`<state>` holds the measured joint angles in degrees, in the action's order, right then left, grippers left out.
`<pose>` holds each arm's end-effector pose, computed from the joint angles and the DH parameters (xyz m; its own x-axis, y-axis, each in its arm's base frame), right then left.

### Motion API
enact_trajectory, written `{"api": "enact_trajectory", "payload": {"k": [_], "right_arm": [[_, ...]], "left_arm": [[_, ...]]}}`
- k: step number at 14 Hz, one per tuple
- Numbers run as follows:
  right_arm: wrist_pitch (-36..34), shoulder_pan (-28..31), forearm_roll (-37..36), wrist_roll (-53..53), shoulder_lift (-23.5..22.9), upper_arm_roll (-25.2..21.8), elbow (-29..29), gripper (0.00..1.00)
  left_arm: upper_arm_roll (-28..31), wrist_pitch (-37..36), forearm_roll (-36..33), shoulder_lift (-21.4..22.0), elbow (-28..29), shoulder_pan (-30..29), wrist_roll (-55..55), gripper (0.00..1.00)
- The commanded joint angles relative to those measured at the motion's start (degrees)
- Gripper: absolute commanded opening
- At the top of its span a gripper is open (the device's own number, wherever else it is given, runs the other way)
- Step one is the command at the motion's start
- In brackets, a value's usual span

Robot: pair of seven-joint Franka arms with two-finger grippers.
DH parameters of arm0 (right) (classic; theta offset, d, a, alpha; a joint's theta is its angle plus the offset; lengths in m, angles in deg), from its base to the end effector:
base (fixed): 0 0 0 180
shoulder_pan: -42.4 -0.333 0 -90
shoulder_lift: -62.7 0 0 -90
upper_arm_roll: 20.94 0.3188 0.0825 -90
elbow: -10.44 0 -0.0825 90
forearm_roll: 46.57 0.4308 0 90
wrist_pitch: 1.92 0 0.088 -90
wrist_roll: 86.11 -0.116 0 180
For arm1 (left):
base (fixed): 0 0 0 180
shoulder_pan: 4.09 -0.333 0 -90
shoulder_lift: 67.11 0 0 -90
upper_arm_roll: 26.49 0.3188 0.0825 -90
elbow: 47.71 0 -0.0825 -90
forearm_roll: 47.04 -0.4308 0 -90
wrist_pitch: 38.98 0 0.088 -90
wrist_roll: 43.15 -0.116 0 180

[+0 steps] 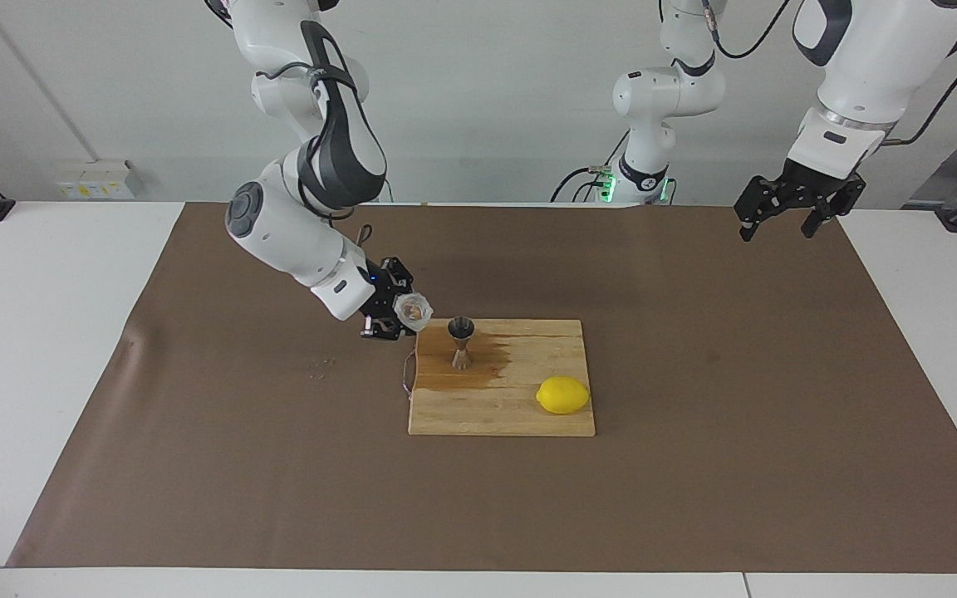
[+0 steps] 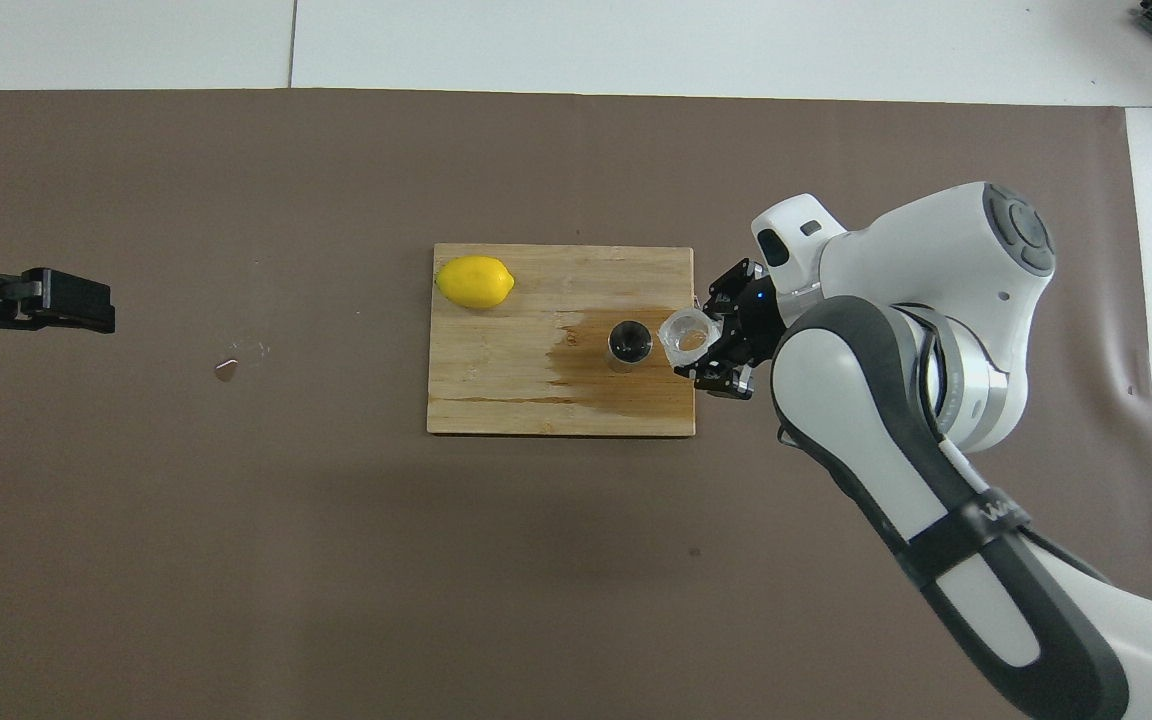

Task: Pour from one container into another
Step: 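Carry the white cup with the right gripper over the metal cup, then tilt the white cup with the right gripper above the metal cup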

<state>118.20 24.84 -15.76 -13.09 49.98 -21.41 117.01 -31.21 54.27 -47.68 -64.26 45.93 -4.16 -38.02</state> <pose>0.6226 0.2218 0.3792 0.2788 0.8674 0.4121 0.9585 -0.2250 -0.1748 0.5895 -0.0478 0.6199 0.9990 0.0077 0.0439 0.0082 -0.9999 -0.0114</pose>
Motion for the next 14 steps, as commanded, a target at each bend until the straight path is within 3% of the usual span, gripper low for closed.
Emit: {"api": "enact_trajectory", "payload": {"k": [1, 8, 12, 14], "right_arm": [[1.5, -1.5, -4.9, -4.2, -0.2, 0.0, -0.5, 0.24], [1.8, -3.4, -14.3, -11.3, -0.1, 0.1, -0.5, 0.24], [1.3, -6.3, -23.0, -21.3, 1.3, 0.1, -0.6, 0.24], [0.8, -6.7, -23.8, -23.7, 2.0, 0.1, -0.5, 0.24]], "left_arm": [[1.6, -0.2, 0.7, 2.3, 2.6, 1.2, -0.6, 1.00], [1.6, -0.8, 0.7, 2.6, 2.7, 0.7, -0.3, 1.00], [1.6, -1.0, 0.7, 2.7, 2.8, 0.7, -0.5, 1.00], [1.6, -1.0, 0.7, 2.7, 2.9, 0.7, -0.5, 1.00]]}}
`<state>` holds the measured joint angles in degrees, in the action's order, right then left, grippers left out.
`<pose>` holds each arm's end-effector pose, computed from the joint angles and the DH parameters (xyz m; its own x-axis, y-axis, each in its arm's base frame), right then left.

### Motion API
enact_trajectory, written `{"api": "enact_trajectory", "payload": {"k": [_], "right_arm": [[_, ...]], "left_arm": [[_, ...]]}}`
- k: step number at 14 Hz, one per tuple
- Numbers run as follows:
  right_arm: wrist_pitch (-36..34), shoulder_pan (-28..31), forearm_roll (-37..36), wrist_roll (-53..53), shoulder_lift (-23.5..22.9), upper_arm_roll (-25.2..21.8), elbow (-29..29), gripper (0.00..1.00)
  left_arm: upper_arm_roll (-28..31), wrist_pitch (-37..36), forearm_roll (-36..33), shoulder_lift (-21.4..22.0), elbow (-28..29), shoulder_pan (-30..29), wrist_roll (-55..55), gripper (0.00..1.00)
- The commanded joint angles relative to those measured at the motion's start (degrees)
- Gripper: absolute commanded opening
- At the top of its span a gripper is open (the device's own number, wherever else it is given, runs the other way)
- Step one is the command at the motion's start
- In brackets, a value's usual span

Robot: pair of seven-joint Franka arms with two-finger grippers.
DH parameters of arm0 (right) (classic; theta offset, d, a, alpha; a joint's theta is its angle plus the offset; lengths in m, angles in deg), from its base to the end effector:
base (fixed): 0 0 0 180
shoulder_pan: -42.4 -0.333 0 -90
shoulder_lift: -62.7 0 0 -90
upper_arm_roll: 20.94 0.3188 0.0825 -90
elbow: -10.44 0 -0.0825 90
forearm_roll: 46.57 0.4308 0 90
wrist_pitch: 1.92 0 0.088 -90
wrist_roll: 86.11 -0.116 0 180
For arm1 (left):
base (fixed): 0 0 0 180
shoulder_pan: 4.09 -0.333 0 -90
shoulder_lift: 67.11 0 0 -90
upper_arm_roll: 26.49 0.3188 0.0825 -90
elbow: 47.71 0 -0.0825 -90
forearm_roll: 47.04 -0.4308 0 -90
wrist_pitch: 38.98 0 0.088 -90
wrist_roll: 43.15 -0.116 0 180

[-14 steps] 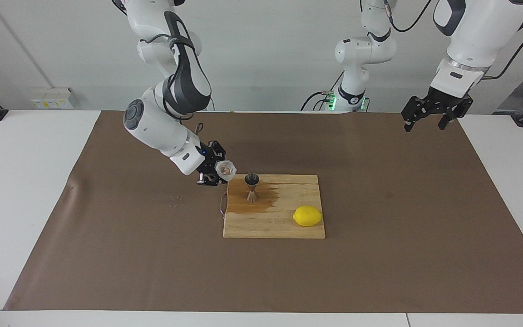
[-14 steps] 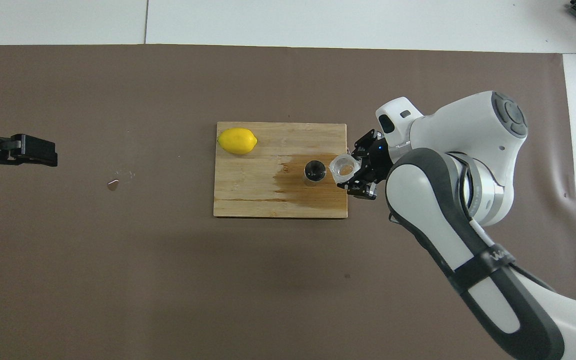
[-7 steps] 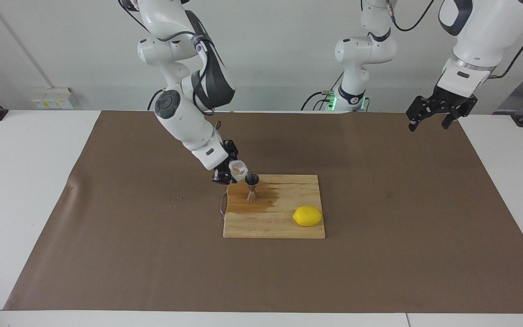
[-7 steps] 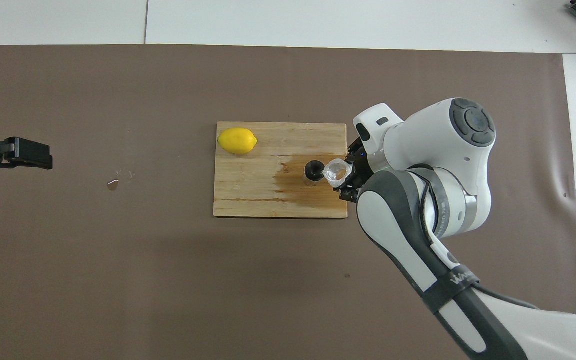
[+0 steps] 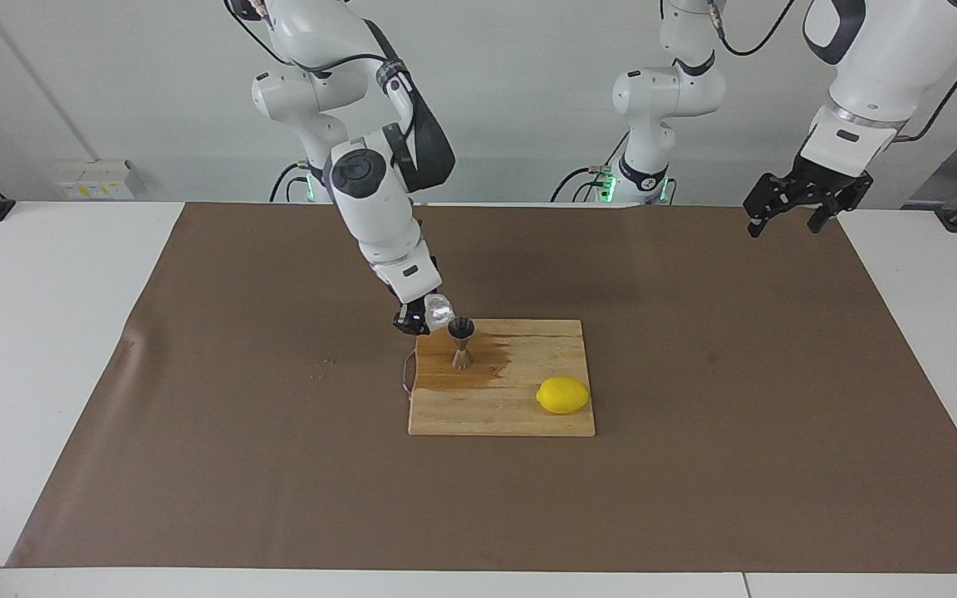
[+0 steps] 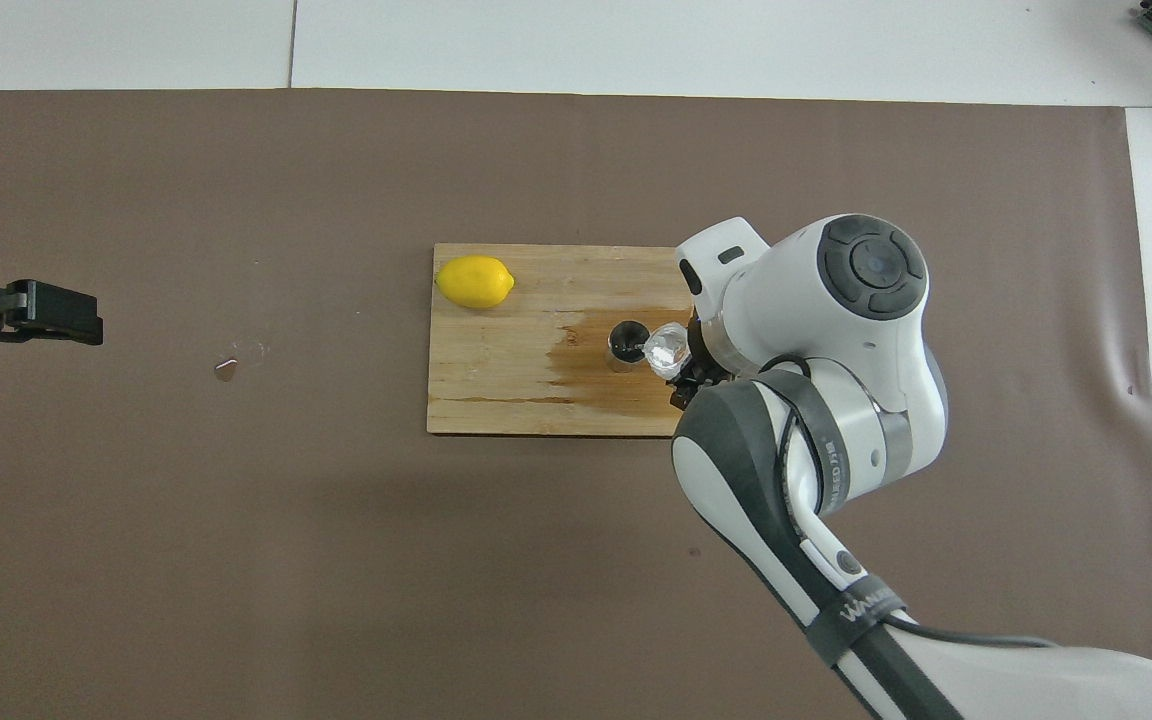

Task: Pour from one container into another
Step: 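Tilt the white cup with the right gripper above the metal cup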

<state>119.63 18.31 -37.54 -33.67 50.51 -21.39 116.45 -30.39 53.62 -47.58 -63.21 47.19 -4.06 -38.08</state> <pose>0.6026 0.2731 0.3862 0.3155 0.9385 0.1406 0.9489 -0.3128 -0.0414 0.5827 -0.0402 0.6181 0.9994 0.0195 0.0289 0.0199 -0.9997 -0.0115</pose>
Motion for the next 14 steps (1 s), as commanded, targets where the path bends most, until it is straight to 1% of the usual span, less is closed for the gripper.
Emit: {"api": "enact_trajectory", "payload": {"k": [1, 3, 6, 14], "right_arm": [[-1.0, -0.7, -3.0, -4.3, 1.5, -0.1, 0.0, 0.23], [-1.4, -0.7, -6.5, -8.3, 1.5, 0.1, -0.5, 0.23], [-1.6, -1.9, -7.0, -9.6, 1.6, 0.1, -0.5, 0.23], [-1.4, -1.6, -6.8, -8.8, 1.9, 0.3, -0.5, 0.23]], "left_arm": [[0.6, -0.4, 0.6, 1.6, 1.6, 0.6, -0.4, 1.00], [0.6, -0.4, 0.6, 1.6, 1.6, 0.6, -0.4, 1.00], [0.6, -0.8, 0.6, 1.8, 1.7, 0.7, -0.4, 1.00], [0.5, -0.8, 0.6, 1.8, 1.7, 0.8, -0.4, 1.00]]}}
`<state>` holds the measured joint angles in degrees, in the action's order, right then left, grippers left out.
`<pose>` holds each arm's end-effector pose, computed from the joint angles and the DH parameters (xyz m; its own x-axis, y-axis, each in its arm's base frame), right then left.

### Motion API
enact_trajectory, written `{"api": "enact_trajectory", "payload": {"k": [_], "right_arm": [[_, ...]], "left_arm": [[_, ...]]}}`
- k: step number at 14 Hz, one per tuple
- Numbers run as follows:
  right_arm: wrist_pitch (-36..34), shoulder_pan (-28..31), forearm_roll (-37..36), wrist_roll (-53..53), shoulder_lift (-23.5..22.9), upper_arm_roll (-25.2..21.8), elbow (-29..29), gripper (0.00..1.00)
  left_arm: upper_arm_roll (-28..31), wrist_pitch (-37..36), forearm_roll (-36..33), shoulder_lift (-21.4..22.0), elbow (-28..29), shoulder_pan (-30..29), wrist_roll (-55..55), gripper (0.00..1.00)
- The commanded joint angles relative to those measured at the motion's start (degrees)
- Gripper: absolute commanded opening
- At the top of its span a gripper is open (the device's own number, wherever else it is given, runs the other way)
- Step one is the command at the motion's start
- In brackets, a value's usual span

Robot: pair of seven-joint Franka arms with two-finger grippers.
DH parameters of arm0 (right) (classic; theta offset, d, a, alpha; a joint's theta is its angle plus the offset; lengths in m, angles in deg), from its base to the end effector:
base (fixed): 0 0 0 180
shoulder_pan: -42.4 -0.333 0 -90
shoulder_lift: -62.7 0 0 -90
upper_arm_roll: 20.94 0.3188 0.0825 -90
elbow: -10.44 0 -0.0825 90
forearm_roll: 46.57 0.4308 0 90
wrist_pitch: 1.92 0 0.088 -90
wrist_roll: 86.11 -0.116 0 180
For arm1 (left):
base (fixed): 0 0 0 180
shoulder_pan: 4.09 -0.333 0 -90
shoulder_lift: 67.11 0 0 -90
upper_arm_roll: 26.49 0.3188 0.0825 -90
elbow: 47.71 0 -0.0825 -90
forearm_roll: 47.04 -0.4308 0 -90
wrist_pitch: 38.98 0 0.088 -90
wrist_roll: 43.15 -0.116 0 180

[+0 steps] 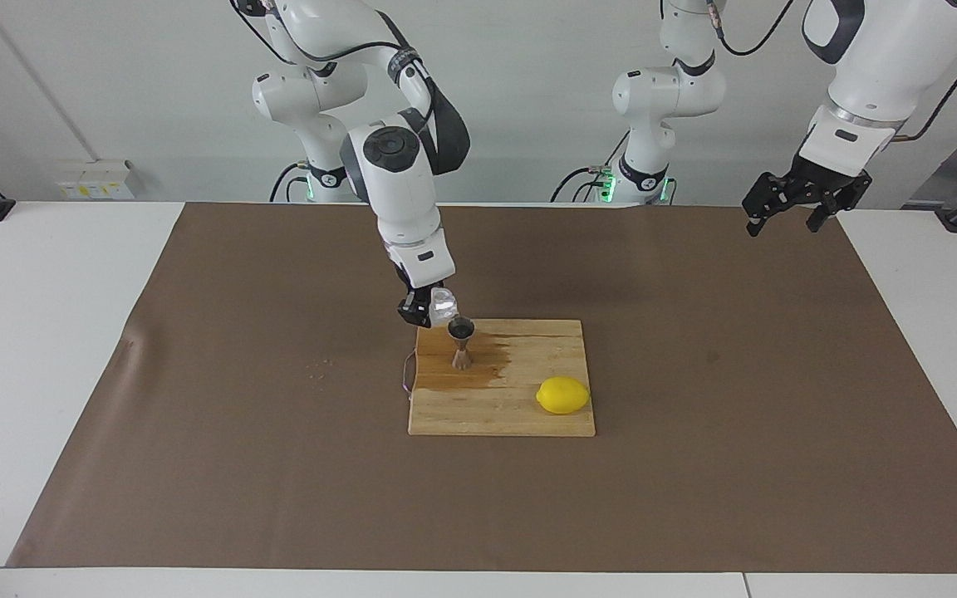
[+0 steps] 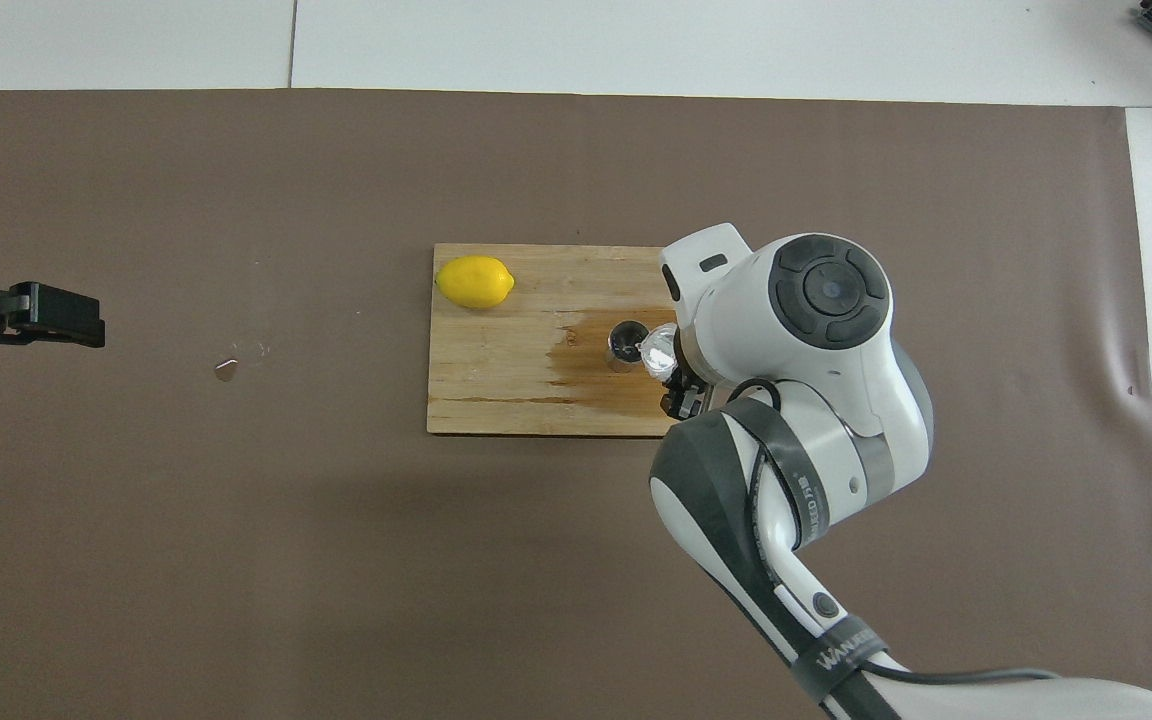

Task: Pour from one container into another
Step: 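Tilt the white cup with the right gripper above the metal cup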

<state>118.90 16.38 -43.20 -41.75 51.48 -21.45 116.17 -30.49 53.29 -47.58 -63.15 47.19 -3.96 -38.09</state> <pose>0.5942 0.2874 0.3982 0.3688 0.9258 0.0832 0.9286 -0.3709 0.0105 0.5816 -0.0422 0.6181 0.9996 0.0159 0.0242 0.0162 -0.9998 -0.0122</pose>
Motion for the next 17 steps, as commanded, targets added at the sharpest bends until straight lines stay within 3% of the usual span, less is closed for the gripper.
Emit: {"api": "enact_trajectory", "payload": {"k": [1, 9, 17], "right_arm": [[-0.4, 1.0, -0.7, -0.2, 1.3, 0.3, 0.2, 0.23], [6.9, 4.2, 15.9, 18.5, 1.5, 0.3, 4.0, 0.23], [4.0, 10.2, 30.4, 39.5, 1.9, 0.3, 4.5, 0.23]], "left_arm": [[0.6, -0.4, 0.6, 1.8, 1.7, 0.7, -0.5, 1.00], [0.6, -0.4, 0.6, 1.8, 1.7, 0.7, -0.5, 1.00], [0.6, -0.3, 0.6, 1.8, 1.6, 1.2, -0.6, 1.00]]}}
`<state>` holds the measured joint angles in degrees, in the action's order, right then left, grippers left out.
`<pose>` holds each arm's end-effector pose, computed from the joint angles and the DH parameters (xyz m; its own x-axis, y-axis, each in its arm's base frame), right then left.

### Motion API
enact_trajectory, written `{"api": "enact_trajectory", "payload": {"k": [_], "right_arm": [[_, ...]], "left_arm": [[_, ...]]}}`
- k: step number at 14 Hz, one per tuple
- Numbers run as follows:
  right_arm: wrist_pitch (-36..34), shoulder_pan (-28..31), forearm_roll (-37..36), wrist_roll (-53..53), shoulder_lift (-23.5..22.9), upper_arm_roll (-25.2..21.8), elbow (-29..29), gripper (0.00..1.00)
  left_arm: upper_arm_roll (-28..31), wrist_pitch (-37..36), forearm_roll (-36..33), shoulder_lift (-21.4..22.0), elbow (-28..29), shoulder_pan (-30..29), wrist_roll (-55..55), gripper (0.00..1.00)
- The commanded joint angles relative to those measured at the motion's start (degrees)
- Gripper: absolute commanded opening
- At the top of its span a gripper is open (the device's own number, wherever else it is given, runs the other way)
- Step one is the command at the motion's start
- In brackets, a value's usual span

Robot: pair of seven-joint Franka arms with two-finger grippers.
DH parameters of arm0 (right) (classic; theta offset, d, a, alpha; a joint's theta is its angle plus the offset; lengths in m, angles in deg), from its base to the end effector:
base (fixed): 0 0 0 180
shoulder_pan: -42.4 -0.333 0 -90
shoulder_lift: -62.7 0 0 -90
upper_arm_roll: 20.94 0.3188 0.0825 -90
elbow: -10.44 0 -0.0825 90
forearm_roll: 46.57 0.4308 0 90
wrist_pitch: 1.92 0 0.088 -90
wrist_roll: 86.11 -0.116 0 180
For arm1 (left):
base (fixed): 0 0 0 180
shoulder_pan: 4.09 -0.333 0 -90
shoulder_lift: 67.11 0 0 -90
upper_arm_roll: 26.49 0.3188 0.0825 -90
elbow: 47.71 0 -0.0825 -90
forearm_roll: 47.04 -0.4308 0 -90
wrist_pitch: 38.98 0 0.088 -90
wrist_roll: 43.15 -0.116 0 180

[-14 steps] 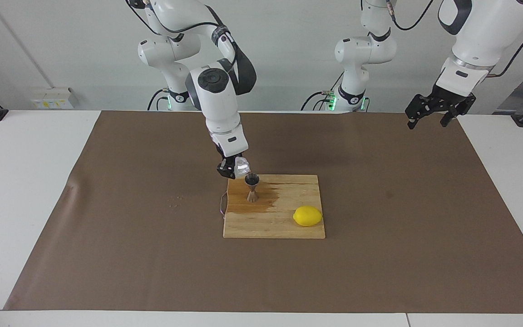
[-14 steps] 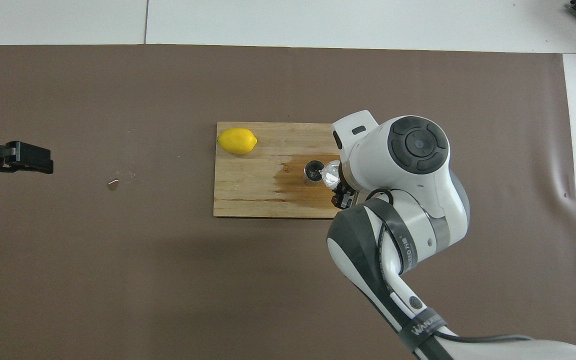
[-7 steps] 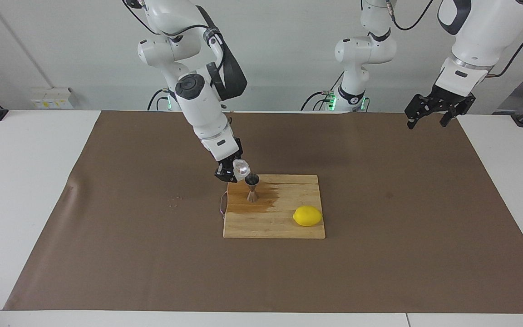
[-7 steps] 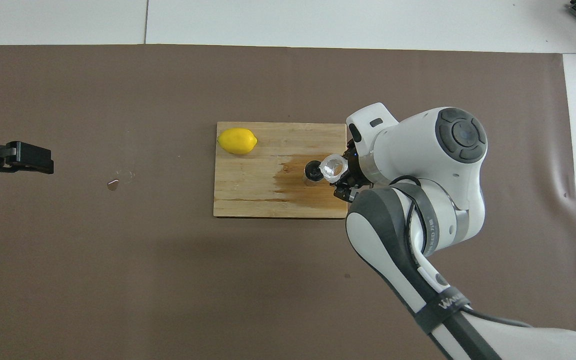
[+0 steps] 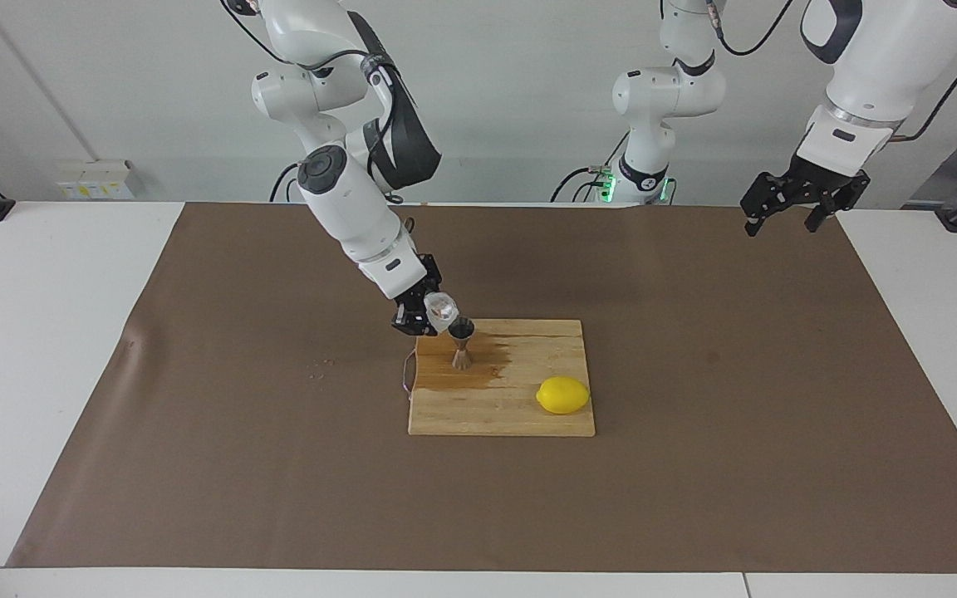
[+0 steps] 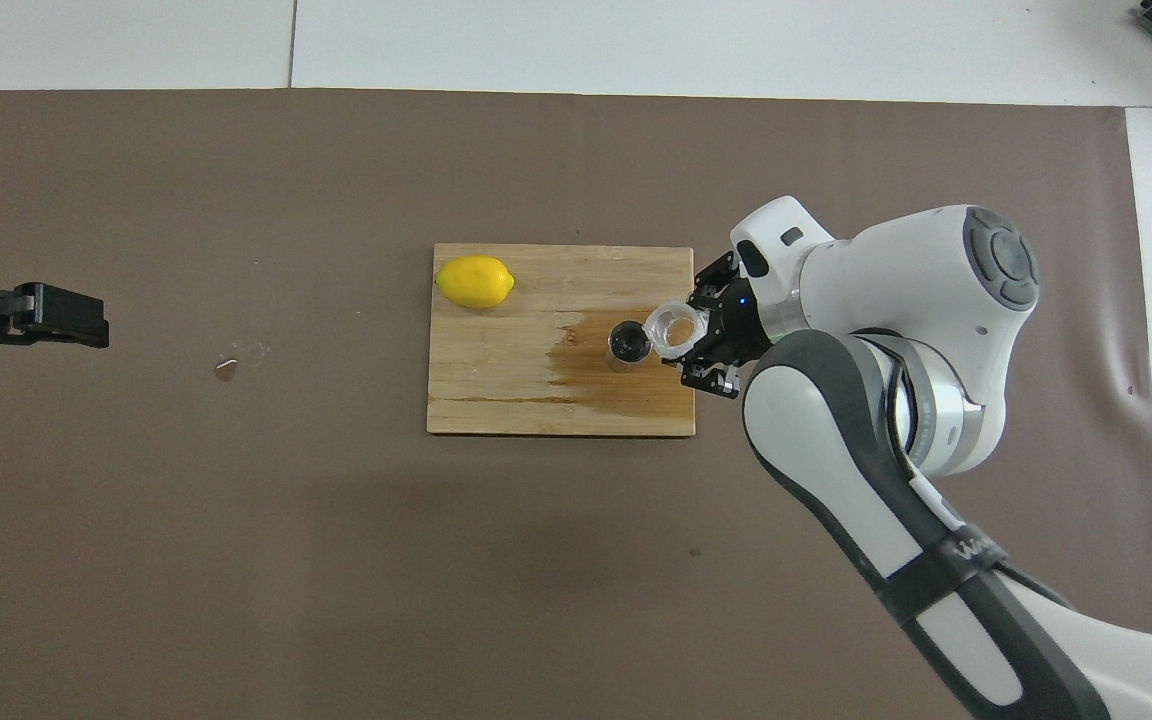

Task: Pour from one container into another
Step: 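Carry the white cup back and set it down with the right gripper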

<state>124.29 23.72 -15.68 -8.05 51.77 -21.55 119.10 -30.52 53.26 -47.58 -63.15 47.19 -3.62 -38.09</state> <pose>0.6212 0.2254 0.3894 0.1816 0.8774 0.4440 0.9827 -0.1782 -0.0499 0.5812 -0.0460 0.6181 0.9997 0.0095 0.0237 0.0098 -0.9999 -0.0122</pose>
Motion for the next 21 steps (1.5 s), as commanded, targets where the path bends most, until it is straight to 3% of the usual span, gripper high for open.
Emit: {"api": "enact_trajectory", "payload": {"k": [1, 6, 10, 12, 15, 17, 18, 19, 20, 21], "right_arm": [[-2.1, 4.4, 2.9, 7.7, 1.6, 0.5, 1.5, 0.23], [-2.3, 13.1, 11.8, 26.4, 1.5, 0.4, 6.8, 0.23], [-1.2, 19.0, 12.8, 40.0, 0.7, 0.4, 11.2, 0.23], [-0.4, 22.0, 13.1, 46.7, -2.3, 0.4, 11.7, 0.24], [2.4, 23.3, 20.2, 57.6, -7.9, 0.4, 11.5, 0.24], [4.0, 23.0, 22.0, 59.8, -8.6, 0.4, 11.5, 0.26], [4.0, 23.1, 22.0, 59.8, -8.6, 0.4, 11.5, 0.33], [3.4, 23.0, 22.0, 59.0, -8.6, 0.4, 11.4, 0.93], [3.1, 23.0, 22.0, 57.5, -8.2, 0.3, 11.4, 1.00], [2.9, 22.9, 21.2, 56.1, -7.4, 0.2, 11.5, 1.00]], "left_arm": [[0.6, -0.3, 0.6, 1.7, 1.6, 0.8, -0.6, 1.00], [0.6, 0.2, 0.6, 1.6, 1.4, 0.6, -0.7, 1.00], [-0.9, 0.4, 0.6, 1.6, 1.5, -0.9, -0.7, 1.00], [-0.7, 0.3, 0.6, 1.7, 1.6, 0.7, -0.6, 1.00], [-0.7, 0.0, 0.6, 1.7, 1.6, 1.3, -0.6, 1.00], [-0.8, -0.1, 0.6, 1.7, 1.5, 1.4, -0.5, 1.00], [-0.8, -0.6, 0.6, 1.7, 1.5, 1.5, -0.3, 1.00], [-0.8, -1.2, 0.6, 1.7, 1.5, 1.4, -0.3, 1.00], [-0.8, -1.5, 0.6, 1.7, 1.5, 0.9, -0.2, 1.00], [-0.5, -1.8, 0.6, 1.7, 1.5, 0.7, -0.2, 1.00]]}}
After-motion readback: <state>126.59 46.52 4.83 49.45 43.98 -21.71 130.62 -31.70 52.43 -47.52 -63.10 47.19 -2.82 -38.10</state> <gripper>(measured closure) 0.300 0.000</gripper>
